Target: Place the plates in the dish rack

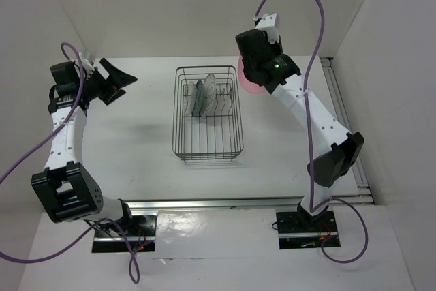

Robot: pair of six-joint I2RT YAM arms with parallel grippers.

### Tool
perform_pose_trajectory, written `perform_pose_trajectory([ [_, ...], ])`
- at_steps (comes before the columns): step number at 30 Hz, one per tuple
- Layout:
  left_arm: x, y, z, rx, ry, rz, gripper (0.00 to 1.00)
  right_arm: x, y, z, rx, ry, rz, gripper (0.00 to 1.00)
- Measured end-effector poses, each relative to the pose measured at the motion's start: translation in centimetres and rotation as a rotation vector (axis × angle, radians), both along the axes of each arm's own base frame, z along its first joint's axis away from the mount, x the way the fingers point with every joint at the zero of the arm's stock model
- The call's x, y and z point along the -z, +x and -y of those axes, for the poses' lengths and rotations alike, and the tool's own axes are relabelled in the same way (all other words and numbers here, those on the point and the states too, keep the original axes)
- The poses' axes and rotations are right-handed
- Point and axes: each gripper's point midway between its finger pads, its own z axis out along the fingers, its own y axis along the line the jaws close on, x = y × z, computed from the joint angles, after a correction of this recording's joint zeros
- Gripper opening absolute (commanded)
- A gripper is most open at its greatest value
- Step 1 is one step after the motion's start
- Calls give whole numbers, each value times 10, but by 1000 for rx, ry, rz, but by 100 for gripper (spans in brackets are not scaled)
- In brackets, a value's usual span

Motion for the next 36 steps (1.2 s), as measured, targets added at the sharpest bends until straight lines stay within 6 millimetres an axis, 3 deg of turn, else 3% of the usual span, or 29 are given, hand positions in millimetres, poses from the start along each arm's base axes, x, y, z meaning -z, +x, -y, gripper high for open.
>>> perform_pose_trajectory([
  [7, 0, 0, 1, 4, -1, 1, 100, 30, 6, -6, 2, -67, -97, 0],
  [14, 0, -1, 2, 10, -4, 2, 100, 67, 25, -32, -34, -124, -195, 0],
  [19, 0, -1, 2, 10, -5, 1, 100, 71, 31, -46, -52, -134, -201, 0],
  [27, -1, -1, 3, 16, -8, 2, 100, 61, 32, -60, -62, -149, -173, 0],
  [36, -2, -2, 4, 25, -13, 4, 100, 82, 34, -72, -48, -220, -210, 0],
])
